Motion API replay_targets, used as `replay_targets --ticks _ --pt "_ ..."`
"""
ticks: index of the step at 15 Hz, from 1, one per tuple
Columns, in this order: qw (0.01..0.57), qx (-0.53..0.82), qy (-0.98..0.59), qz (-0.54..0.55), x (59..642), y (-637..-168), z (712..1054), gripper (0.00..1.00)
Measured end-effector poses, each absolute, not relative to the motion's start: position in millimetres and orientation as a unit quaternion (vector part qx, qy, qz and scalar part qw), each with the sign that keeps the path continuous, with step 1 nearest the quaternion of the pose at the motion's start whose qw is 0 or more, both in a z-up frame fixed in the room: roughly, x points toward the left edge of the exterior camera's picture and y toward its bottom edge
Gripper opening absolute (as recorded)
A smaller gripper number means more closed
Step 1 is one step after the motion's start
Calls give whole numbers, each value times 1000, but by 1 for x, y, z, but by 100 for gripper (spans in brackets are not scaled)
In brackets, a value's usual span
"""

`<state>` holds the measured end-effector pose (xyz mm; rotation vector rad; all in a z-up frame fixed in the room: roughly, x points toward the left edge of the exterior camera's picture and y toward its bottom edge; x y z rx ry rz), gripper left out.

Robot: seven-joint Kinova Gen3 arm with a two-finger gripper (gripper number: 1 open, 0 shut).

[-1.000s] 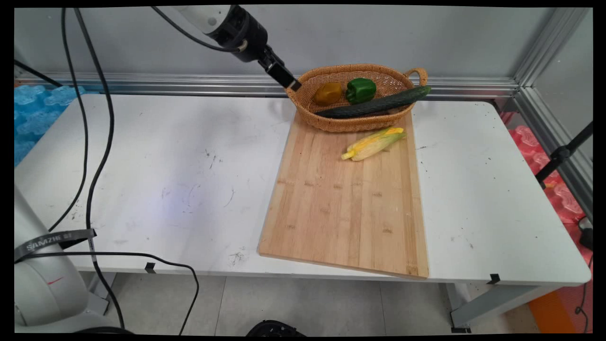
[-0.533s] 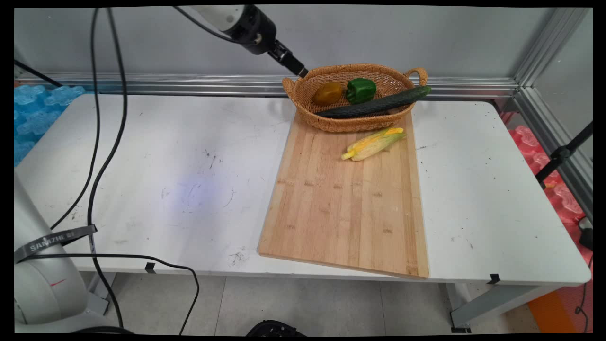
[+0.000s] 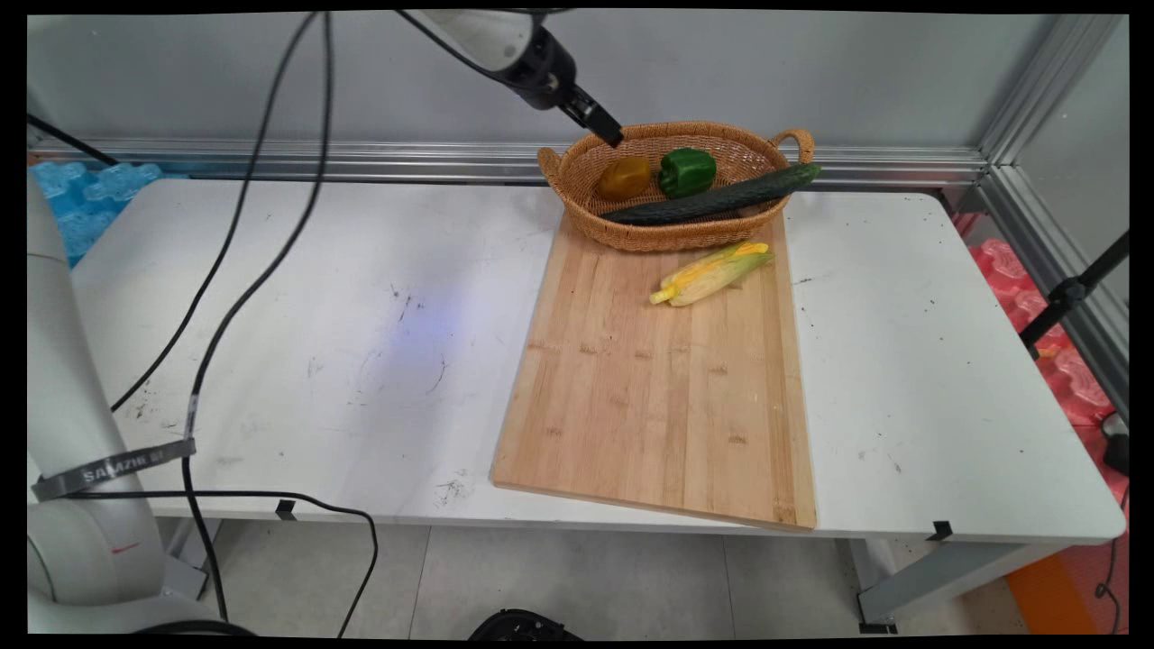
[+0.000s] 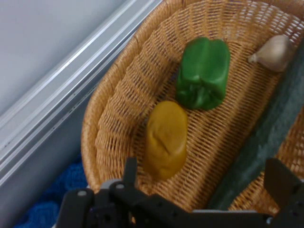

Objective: Pick up the potato from the vegetable basket

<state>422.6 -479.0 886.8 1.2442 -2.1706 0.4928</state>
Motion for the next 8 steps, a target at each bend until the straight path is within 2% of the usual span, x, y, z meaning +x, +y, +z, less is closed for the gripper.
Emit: replay_targets --ticks 8 --pt "252 461 -834 169 394 -544 832 100"
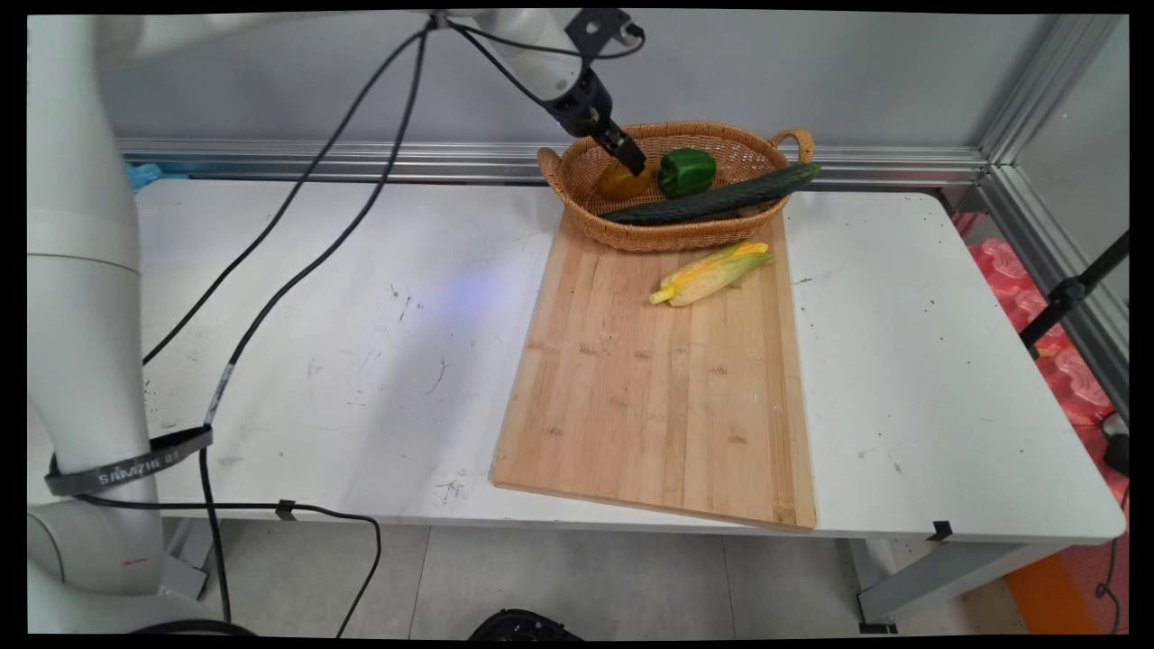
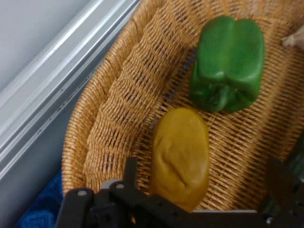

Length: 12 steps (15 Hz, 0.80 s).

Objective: Pick up the potato from the vegetable basket

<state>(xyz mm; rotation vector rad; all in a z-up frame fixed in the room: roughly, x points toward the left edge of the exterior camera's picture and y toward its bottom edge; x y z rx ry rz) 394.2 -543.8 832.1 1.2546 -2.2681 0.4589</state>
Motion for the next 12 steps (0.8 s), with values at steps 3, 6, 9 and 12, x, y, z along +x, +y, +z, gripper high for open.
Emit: replay_targets --ticks 3,6,9,12 --pt "239 461 -839 163 389 -557 817 100" --pt "230 458 -844 159 385 -567 806 100" --pt "223 454 -848 157 382 -574 798 100" --pt "221 446 -853 158 379 -579 796 0"
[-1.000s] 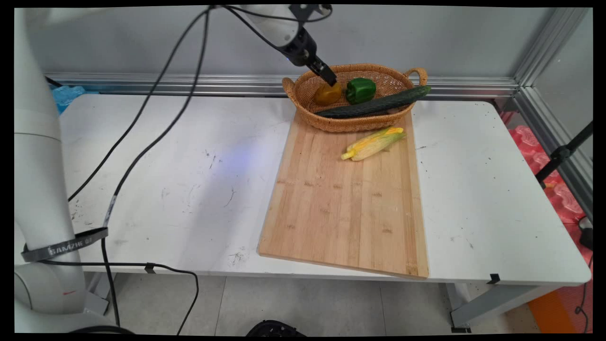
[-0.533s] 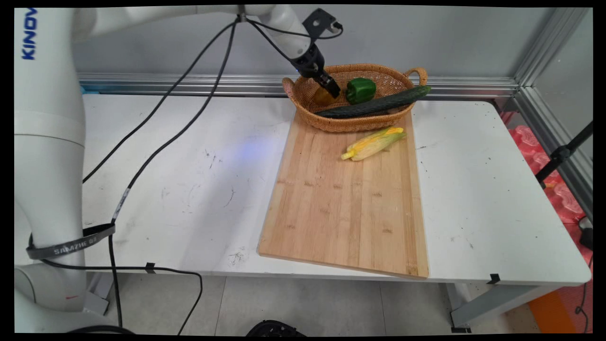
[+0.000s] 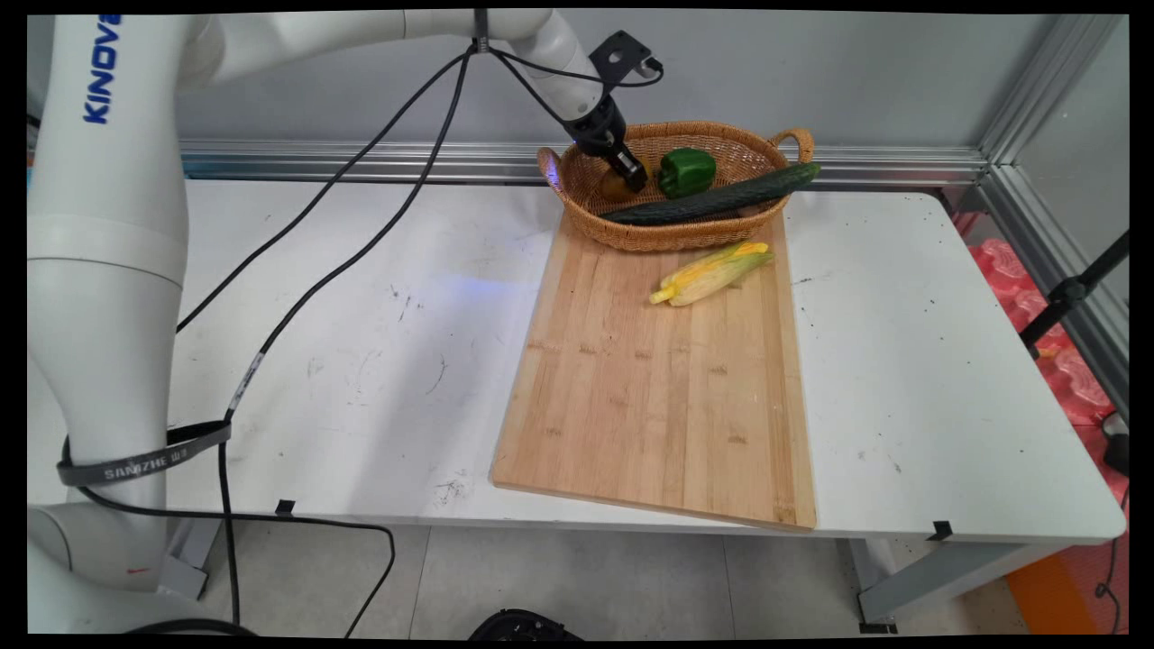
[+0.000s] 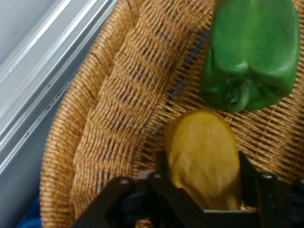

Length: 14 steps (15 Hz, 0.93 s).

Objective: Place the picked object on the cutting board

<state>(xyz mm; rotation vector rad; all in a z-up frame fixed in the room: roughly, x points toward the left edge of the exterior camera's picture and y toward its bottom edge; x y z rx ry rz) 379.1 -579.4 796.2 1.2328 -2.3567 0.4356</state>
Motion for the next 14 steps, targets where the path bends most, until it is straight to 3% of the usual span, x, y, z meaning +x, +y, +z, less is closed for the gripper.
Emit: replay_targets --ticks 5,14 --pt "224 436 -856 161 382 -573 813 0" --pt "243 385 -873 175 381 -510 895 0"
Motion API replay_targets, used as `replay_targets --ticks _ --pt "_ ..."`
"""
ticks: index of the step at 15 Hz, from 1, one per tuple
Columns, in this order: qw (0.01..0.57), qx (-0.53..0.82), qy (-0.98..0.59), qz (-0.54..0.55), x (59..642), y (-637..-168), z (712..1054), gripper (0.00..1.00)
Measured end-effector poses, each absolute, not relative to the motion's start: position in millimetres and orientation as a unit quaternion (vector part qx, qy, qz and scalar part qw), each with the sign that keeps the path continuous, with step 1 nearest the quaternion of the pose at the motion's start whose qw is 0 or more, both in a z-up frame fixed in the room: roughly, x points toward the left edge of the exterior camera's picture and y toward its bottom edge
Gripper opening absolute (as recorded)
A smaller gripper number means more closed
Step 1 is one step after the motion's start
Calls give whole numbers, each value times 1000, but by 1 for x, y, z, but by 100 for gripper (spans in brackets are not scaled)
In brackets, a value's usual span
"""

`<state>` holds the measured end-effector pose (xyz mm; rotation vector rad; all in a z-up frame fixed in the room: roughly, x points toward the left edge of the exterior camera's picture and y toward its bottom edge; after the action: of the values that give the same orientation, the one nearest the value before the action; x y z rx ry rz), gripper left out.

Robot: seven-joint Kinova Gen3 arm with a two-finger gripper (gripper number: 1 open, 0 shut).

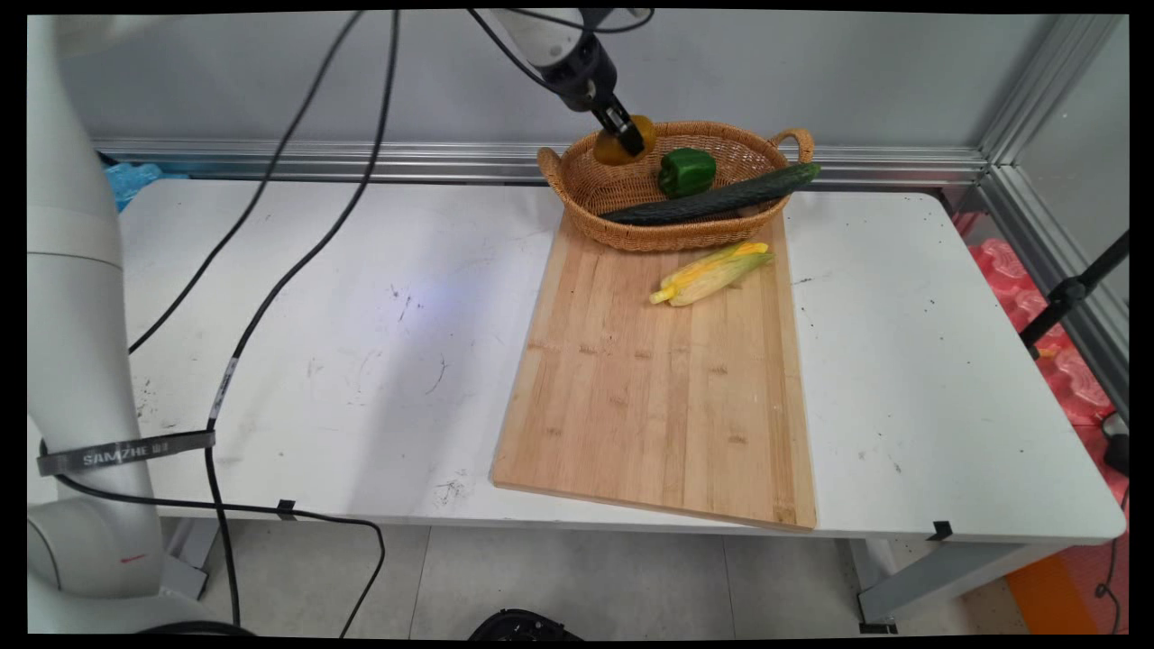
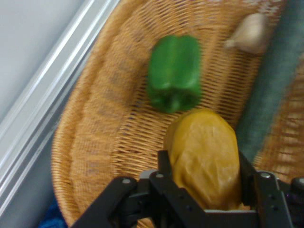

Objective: Place the picked object on the cutting board

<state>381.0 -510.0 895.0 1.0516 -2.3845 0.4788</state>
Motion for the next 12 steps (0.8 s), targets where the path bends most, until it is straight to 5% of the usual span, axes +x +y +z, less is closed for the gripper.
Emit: replay_targets --ticks 12 --pt "273 247 -923 110 339 -404 939 0"
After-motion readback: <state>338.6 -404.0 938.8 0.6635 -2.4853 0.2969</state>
